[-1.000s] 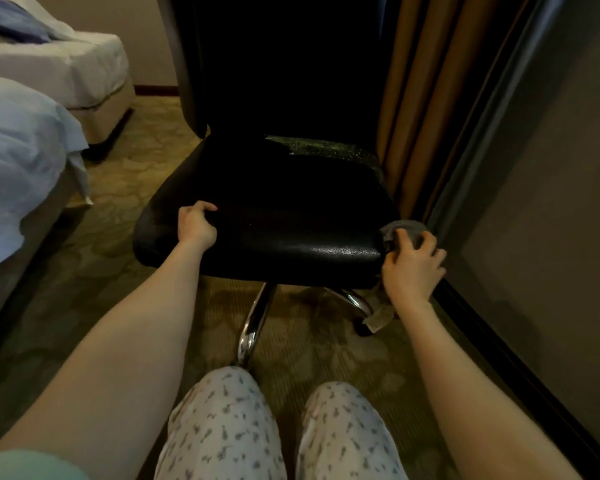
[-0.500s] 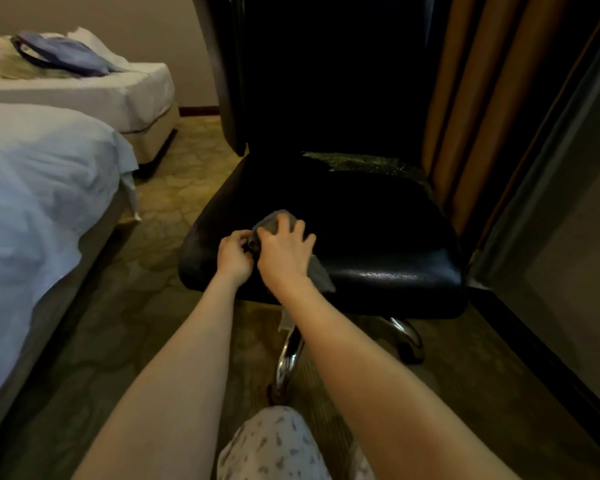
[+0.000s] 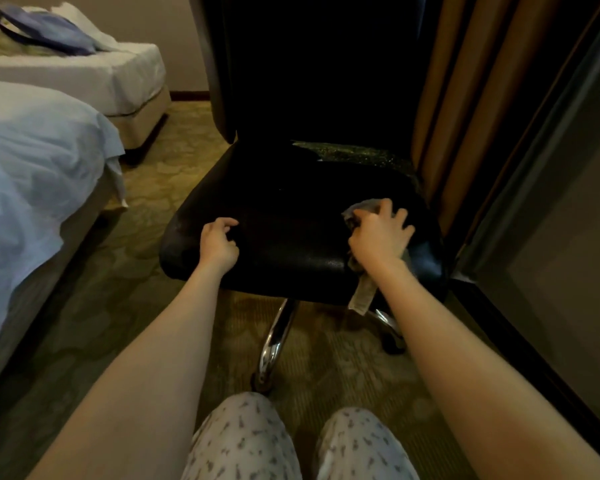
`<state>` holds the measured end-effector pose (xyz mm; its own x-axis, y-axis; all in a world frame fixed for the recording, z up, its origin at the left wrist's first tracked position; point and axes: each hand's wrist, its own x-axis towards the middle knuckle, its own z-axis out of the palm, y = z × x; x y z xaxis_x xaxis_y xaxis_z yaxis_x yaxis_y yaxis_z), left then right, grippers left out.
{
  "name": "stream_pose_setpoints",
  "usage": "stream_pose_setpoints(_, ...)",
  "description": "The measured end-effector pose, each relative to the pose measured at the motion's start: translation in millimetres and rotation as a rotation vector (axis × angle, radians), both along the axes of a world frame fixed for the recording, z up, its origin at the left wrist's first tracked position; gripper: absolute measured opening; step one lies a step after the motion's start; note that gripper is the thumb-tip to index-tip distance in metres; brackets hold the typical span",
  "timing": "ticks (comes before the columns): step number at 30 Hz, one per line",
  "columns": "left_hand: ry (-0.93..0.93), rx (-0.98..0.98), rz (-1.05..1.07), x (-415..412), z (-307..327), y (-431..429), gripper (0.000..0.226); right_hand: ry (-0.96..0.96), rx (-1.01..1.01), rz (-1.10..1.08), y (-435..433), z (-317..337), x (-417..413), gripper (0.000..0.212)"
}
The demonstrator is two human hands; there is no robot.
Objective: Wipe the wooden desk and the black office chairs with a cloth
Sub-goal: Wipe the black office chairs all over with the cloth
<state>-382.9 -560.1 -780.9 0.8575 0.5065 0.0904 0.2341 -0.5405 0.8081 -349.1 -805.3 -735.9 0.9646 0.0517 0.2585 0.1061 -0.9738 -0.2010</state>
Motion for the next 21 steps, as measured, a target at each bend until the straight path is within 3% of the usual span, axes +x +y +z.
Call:
stream_pose_setpoints(6,0.012,-0.030,-0.022,1,-3,-2,0.041,0.041,-0.017,-0.184,-88,3,9,0.048)
stream_pose_setpoints(11,0.021,-0.043,-0.030,-3,0,-10,0.043,0.105,-0.176,-0.255,-136,10,4,0.043)
stream_pose_setpoints(13,0.044,-0.173,-0.052,-7,6,-8,0.050,0.064,-0.130,-0.252,-140,15,2,0.042)
stream_pose_setpoints(17,-0.065,-0.690,-0.004,-20,25,-3,0.069,-0.028,-0.004,-0.106,-104,31,7,0.040)
stream_pose_setpoints(19,-0.140,-0.763,0.107,-24,33,-4,0.067,-0.062,0.038,-0.010,-68,37,9,0.040)
stream_pose_setpoints(21,-0.194,-0.701,0.198,-22,41,-8,0.056,-0.070,0.084,0.108,-32,39,7,0.041)
